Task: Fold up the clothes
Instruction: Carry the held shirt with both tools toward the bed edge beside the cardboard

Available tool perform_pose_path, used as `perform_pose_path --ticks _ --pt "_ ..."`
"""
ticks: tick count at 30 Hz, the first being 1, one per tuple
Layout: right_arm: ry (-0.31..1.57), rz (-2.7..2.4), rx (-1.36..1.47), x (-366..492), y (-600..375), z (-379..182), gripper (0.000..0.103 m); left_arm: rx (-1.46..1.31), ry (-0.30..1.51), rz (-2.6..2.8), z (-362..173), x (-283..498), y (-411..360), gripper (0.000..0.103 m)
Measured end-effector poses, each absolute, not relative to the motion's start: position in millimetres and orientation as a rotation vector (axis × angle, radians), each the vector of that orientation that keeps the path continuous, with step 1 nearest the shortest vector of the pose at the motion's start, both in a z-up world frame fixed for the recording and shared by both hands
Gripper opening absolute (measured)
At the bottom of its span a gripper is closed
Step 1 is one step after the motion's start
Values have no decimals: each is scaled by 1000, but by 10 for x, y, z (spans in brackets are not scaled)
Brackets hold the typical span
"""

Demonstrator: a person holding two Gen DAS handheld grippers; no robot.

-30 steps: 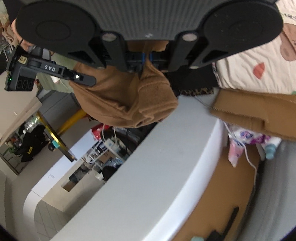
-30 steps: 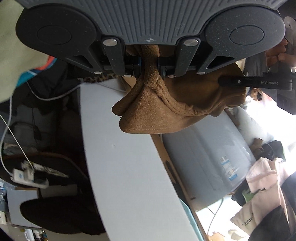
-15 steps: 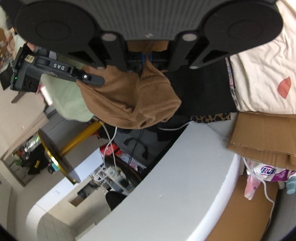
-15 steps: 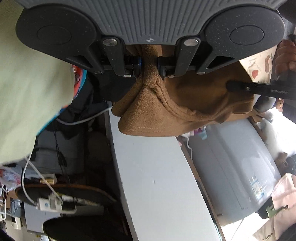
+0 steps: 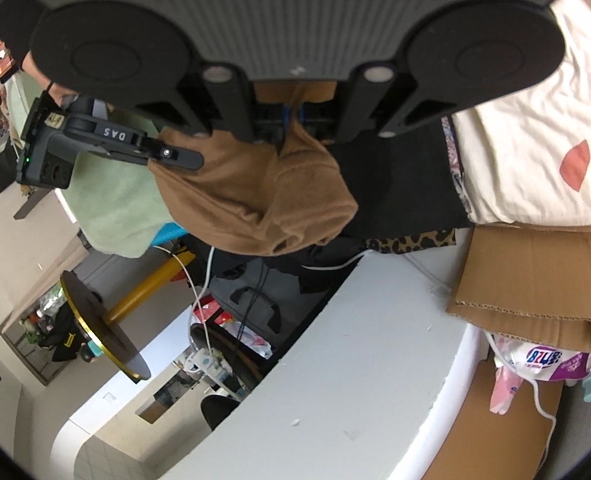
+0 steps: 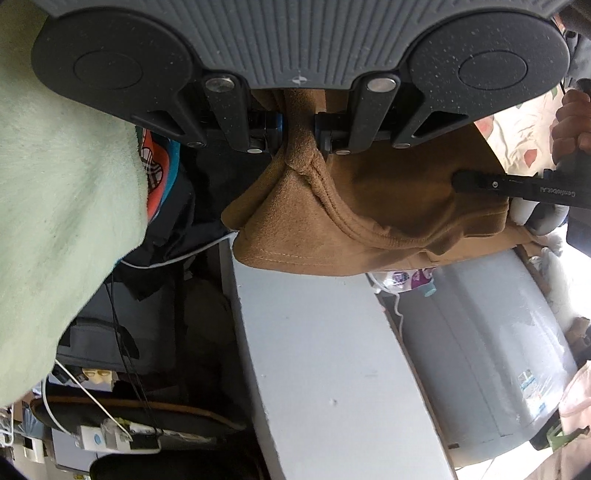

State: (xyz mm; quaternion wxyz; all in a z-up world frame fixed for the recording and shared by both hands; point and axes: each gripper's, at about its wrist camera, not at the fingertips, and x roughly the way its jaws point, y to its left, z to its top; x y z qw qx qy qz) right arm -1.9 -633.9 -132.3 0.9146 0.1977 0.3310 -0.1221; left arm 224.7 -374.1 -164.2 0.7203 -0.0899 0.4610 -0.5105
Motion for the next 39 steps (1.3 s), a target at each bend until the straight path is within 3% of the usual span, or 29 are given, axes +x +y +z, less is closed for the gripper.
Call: perform_pose_path --ticks 21,39 --pt "754 -318 359 631 -6698 -1851 14 -140 1054 -1091 -2086 2926 -4112 5" --pt "849 -368 273 1286 -6975 -2416 14 -184 1080 -1068 -2782 3635 -4346 5"
